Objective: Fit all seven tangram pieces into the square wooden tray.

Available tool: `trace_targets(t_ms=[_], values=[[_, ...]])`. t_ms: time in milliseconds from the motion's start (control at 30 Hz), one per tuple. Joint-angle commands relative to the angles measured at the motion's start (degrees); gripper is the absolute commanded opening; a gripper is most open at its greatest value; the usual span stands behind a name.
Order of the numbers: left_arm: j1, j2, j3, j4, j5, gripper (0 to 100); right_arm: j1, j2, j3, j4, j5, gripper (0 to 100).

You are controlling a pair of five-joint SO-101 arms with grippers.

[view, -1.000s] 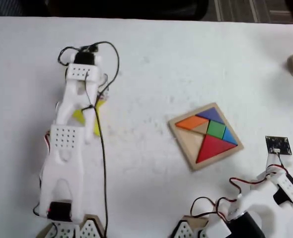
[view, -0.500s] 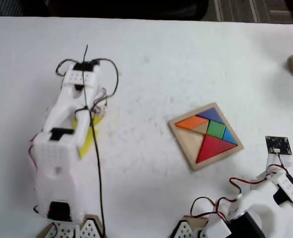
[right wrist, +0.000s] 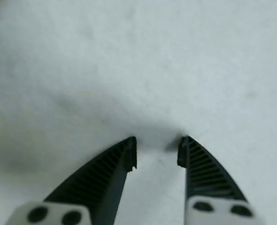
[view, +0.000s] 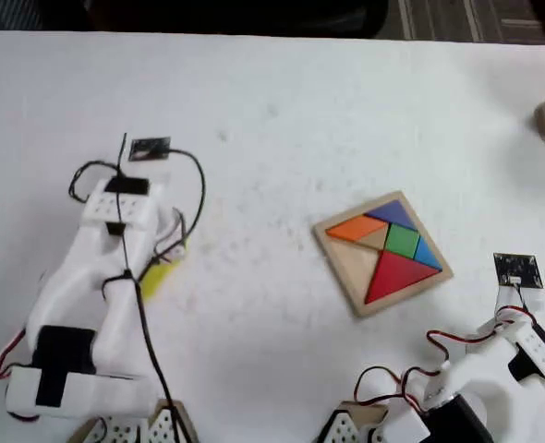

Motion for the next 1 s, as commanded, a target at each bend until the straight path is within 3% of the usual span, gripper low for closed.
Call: trace_targets(t_ms=[0, 233, 667, 967], values=[[-3.56, -3.56, 0.62, -1.05, -0.53, 21, 0.13, 0.22, 0.53, 0.13, 0.44, 15.9], [-7.60, -3.47, 0.70, -2.81, -0.09, 30, -0.04, 0.31, 0.62, 0.13, 0.44, 15.9], [-7.69, -3.38, 7.56, -13.80, -4.13, 30, -0.22, 0.31, 0.62, 0.13, 0.44, 16.0], [-7.87, 3.03, 4.75, -12.57, -4.57, 30, -0.04, 0.31, 0.62, 0.13, 0.44, 15.9]])
